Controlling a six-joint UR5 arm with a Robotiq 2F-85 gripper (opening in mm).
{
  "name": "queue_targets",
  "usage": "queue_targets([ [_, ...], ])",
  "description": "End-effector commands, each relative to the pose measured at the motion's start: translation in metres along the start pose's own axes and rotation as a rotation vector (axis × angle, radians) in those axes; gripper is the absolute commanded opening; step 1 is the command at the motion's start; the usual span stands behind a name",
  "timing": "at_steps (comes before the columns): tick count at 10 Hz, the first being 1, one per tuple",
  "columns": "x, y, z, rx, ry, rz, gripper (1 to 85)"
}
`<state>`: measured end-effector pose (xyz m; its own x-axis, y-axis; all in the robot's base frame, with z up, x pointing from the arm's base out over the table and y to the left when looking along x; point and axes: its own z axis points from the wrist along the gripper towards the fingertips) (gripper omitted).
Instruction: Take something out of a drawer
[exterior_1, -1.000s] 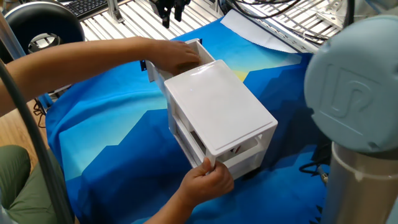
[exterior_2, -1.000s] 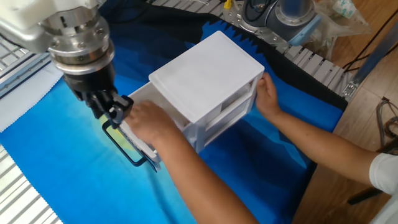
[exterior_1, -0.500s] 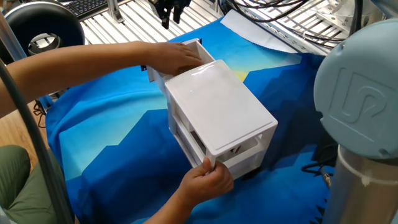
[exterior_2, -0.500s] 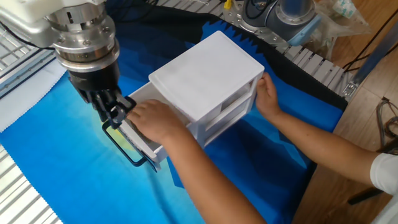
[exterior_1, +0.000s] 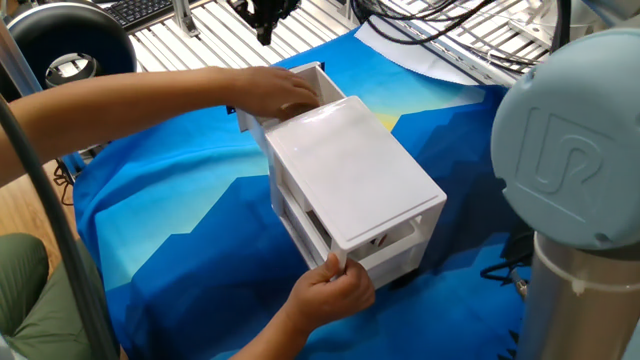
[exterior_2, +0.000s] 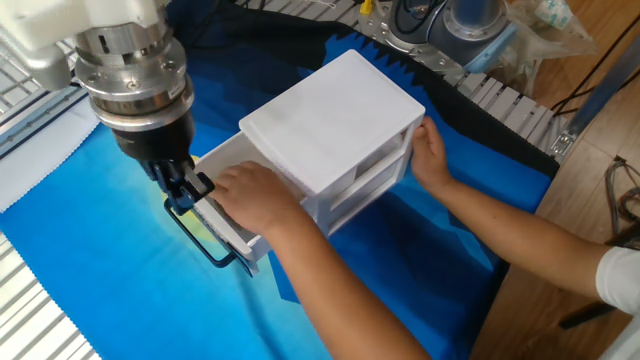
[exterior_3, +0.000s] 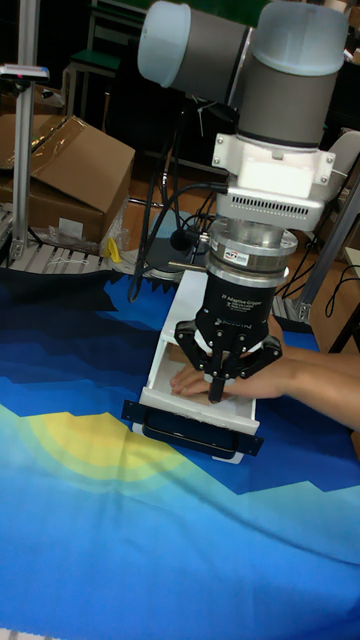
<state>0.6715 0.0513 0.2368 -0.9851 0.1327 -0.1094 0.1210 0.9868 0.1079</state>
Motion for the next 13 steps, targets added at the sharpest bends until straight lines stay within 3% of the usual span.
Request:
queue_targets([
  [1,0.002,-0.011,0.002,0.043,0.009,0.002,1.3],
  [2,-0.008,-0.015,0.002,0.068,0.000,0.003,1.3],
  [3,-0.020,-0.018,0.002,0.081,-0.040,-0.042,1.3],
  [4,-0.022,-0.009,0.002,0.045,-0.048,-0.056,1.3],
  [8,-0.030,0.007,0.002,-0.016,-0.084,-0.068,1.0],
  [9,-0.011,0.027,-0.009,-0.095,-0.032,0.018,1.0],
  [10,-0.023,0.020,-0.023,-0.068,-0.103,0.050,2.0],
  [12,0.008,0.005,-0.029,-0.011,-0.046,-0.001,23.0],
  [13,0.014,-0.003,-0.029,0.000,-0.045,-0.057,39.7],
])
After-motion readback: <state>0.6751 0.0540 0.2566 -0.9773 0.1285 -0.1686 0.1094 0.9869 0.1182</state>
